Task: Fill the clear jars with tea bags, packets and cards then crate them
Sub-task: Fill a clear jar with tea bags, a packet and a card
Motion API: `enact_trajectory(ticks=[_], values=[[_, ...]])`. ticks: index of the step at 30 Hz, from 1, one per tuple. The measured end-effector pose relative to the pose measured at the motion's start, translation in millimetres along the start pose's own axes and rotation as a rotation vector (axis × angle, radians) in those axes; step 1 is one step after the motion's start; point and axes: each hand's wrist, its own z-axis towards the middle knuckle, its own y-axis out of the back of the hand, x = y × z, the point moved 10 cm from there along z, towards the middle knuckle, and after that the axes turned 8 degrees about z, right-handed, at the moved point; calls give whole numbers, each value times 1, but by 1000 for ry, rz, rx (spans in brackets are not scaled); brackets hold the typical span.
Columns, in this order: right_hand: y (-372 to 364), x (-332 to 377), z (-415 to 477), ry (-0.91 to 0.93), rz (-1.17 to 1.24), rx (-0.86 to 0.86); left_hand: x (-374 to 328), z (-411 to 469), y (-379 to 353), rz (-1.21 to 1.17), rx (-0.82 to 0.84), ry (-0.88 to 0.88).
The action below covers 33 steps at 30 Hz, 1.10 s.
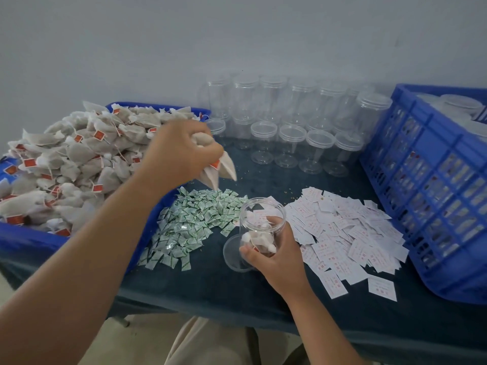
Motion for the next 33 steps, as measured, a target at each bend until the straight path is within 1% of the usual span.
enact_trajectory(ticks=[3,6,8,11,12,13,14,16,18,20,22,23,24,27,28,29,31,32,33], values=[[-1,3,-1,20,-19,5,-25,-13,-45,-21,134,-32],[-1,8,-3,38,-22,-2,-35,-24,-81,9,195,-48],[0,11,-3,48,-21,-13,-36,-29,-101,114,284,-86],[1,12,-2,61,-35,-15,-34,-40,-129,351,517,-219],[1,12,-2,65,-42,-12,-32,-43,-134,383,563,-244],[1,12,-2,67,-44,-11,-31,-45,-134,380,575,-244],[1,11,-1,67,-40,-11,-30,-43,-131,342,558,-215],[2,10,-1,65,-26,-17,-26,-36,-119,211,471,-132],[2,10,-1,67,-20,-21,-22,-29,-102,106,391,-86],[3,10,-2,63,-22,-17,-13,-20,-77,94,313,-81],[2,9,-2,59,-26,-7,9,-8,-41,152,188,-62],[2,9,-1,56,-24,-5,27,-1,-21,200,115,-20],[3,8,-1,54,-19,-7,50,4,-2,267,53,46],[4,6,-1,49,6,-14,124,9,39,491,-44,264],[4,5,0,47,14,-13,146,9,45,560,-39,330],[4,5,0,46,20,-13,167,7,43,640,22,391],[4,5,0,50,21,-11,208,-6,22,770,283,508],[3,5,-1,50,21,-9,226,-18,13,785,393,571],[2,6,-1,47,20,-6,238,-30,8,767,444,636]])
